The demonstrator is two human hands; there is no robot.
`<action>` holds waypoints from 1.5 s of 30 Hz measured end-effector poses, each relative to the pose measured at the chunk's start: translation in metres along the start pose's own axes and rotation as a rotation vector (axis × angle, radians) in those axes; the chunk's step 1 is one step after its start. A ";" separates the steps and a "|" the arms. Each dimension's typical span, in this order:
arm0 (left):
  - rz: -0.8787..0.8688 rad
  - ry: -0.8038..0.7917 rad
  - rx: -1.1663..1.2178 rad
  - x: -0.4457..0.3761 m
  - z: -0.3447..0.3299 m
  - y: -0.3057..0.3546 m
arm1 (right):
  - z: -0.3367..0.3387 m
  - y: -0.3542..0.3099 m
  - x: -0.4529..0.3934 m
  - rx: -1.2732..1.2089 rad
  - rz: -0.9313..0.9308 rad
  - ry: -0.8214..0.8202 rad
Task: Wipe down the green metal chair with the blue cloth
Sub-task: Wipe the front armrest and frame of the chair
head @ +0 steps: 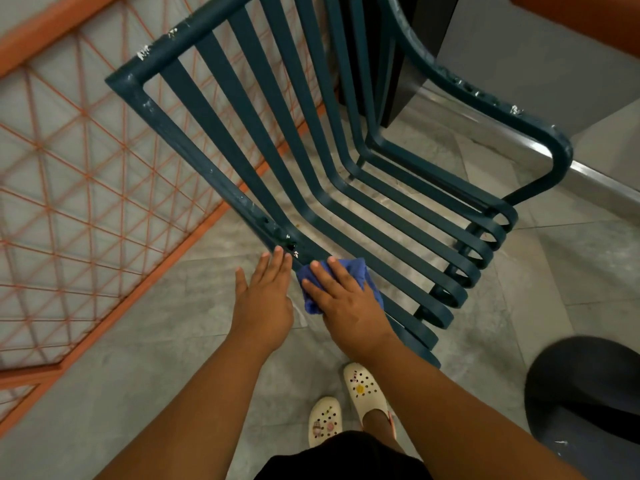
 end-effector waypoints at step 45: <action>0.073 -0.050 -0.325 -0.022 0.018 0.001 | -0.009 0.063 0.010 -1.255 -1.018 -0.404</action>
Point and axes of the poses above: each hand's wrist, its own x-axis away from the middle knuckle, its own z-axis out of the back of the hand, y = z × x, the point moved 10 cm from there along -x, towards the middle knuckle, and after that the axes turned 2 degrees about z, right-handed, at the moved point
